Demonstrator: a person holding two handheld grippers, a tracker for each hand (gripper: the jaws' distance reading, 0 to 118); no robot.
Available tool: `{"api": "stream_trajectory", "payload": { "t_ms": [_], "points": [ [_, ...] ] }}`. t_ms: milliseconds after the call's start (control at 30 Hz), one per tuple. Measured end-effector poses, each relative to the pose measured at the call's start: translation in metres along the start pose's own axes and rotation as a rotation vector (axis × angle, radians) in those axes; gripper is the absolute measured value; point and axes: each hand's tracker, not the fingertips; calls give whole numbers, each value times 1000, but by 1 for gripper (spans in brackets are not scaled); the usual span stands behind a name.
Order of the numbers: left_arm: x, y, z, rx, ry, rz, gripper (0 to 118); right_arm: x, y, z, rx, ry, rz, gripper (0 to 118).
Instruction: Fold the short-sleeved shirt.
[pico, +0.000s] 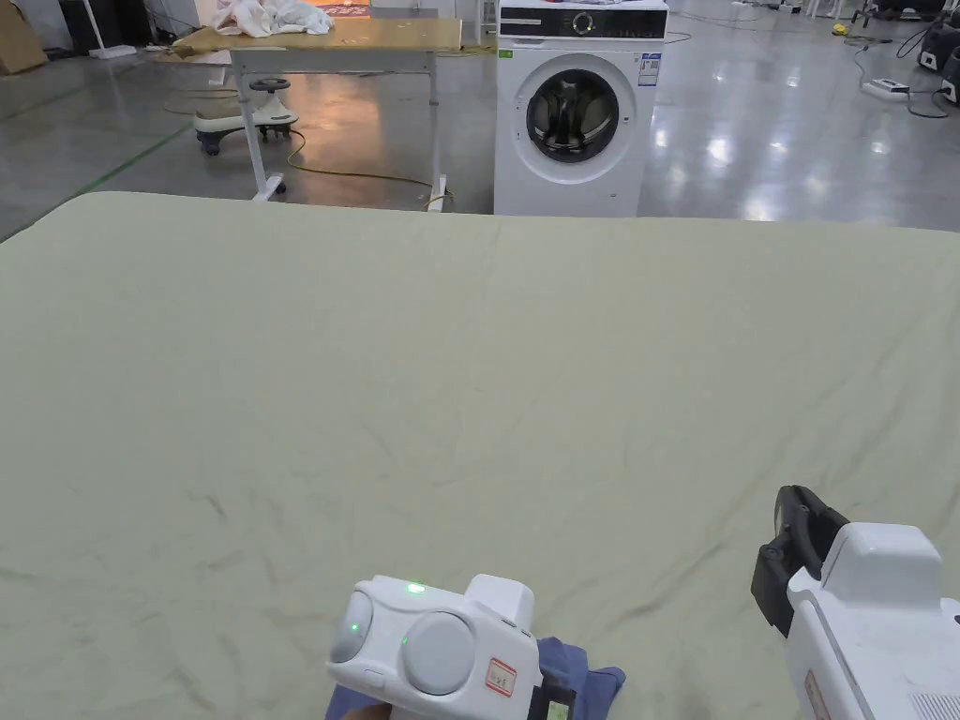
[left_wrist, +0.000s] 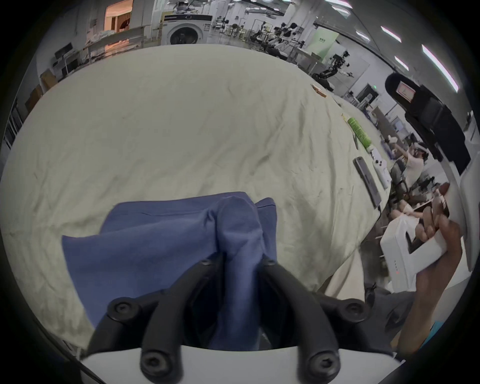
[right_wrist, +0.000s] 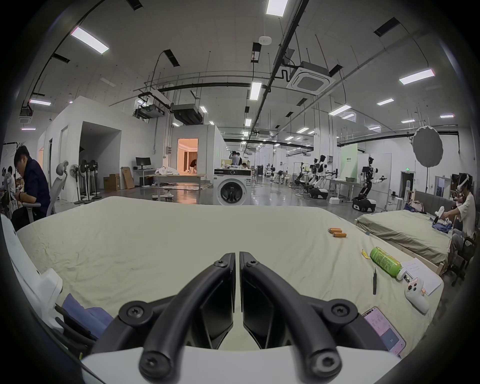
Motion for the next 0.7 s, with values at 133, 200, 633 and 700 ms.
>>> {"api": "stream_trajectory", "payload": {
  "t_ms": [133,200,633,700],
  "points": [
    [-16,0,23,79,-168,82,64,1,0,1,-5,2,11,2],
    [-28,-3,34,119,-208,112,64,2,0,1,-7,2,13,2],
    [-48,-43,-42,126,-264,165,4,5,-5,-1,-23,3,3,2],
    [-47,-45,-40,153,-277,155,3,5,-4,-1,-25,3,4,2]
  ]
}}
